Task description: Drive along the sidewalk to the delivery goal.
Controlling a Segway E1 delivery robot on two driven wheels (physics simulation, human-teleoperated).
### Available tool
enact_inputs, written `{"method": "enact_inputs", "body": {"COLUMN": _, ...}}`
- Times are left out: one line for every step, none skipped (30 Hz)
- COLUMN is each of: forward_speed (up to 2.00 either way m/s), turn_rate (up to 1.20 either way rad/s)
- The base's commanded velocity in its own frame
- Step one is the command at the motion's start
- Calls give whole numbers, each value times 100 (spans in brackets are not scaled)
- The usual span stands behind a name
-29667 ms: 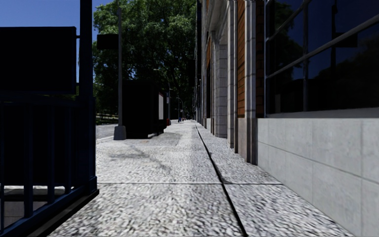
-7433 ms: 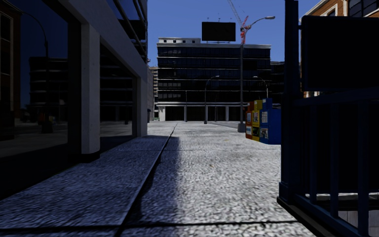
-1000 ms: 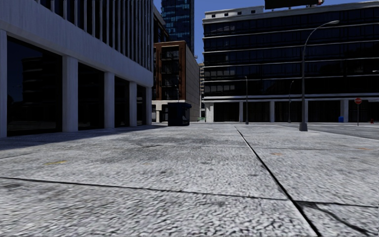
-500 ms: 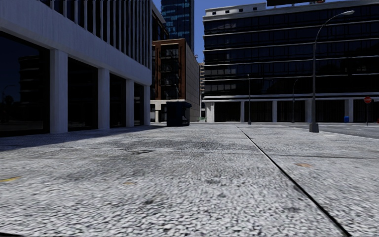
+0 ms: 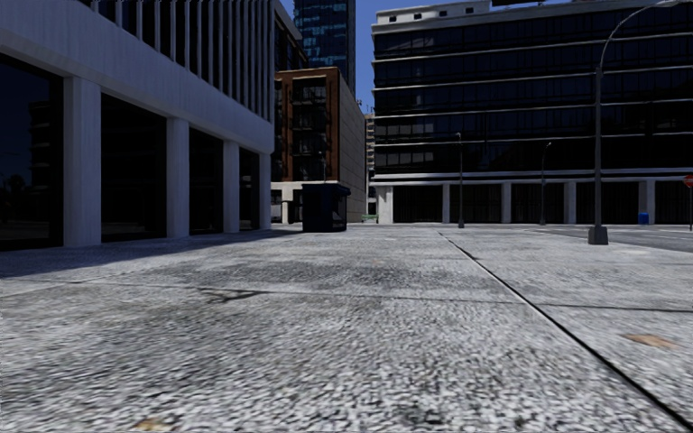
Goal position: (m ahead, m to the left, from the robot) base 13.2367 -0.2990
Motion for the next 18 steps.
{"method": "enact_inputs", "body": {"forward_speed": 200, "turn_rate": 0}}
{"method": "enact_inputs", "body": {"forward_speed": 200, "turn_rate": 0}}
{"method": "enact_inputs", "body": {"forward_speed": 200, "turn_rate": 0}}
{"method": "enact_inputs", "body": {"forward_speed": 200, "turn_rate": 0}}
{"method": "enact_inputs", "body": {"forward_speed": 200, "turn_rate": 0}}
{"method": "enact_inputs", "body": {"forward_speed": 200, "turn_rate": 0}}
{"method": "enact_inputs", "body": {"forward_speed": 200, "turn_rate": 0}}
{"method": "enact_inputs", "body": {"forward_speed": 200, "turn_rate": 0}}
{"method": "enact_inputs", "body": {"forward_speed": 200, "turn_rate": 0}}
{"method": "enact_inputs", "body": {"forward_speed": 200, "turn_rate": 0}}
{"method": "enact_inputs", "body": {"forward_speed": 200, "turn_rate": 0}}
{"method": "enact_inputs", "body": {"forward_speed": 200, "turn_rate": 0}}
{"method": "enact_inputs", "body": {"forward_speed": 200, "turn_rate": 0}}
{"method": "enact_inputs", "body": {"forward_speed": 200, "turn_rate": 0}}
{"method": "enact_inputs", "body": {"forward_speed": 200, "turn_rate": 0}}
{"method": "enact_inputs", "body": {"forward_speed": 200, "turn_rate": 0}}
{"method": "enact_inputs", "body": {"forward_speed": 200, "turn_rate": 0}}
{"method": "enact_inputs", "body": {"forward_speed": 200, "turn_rate": 0}}
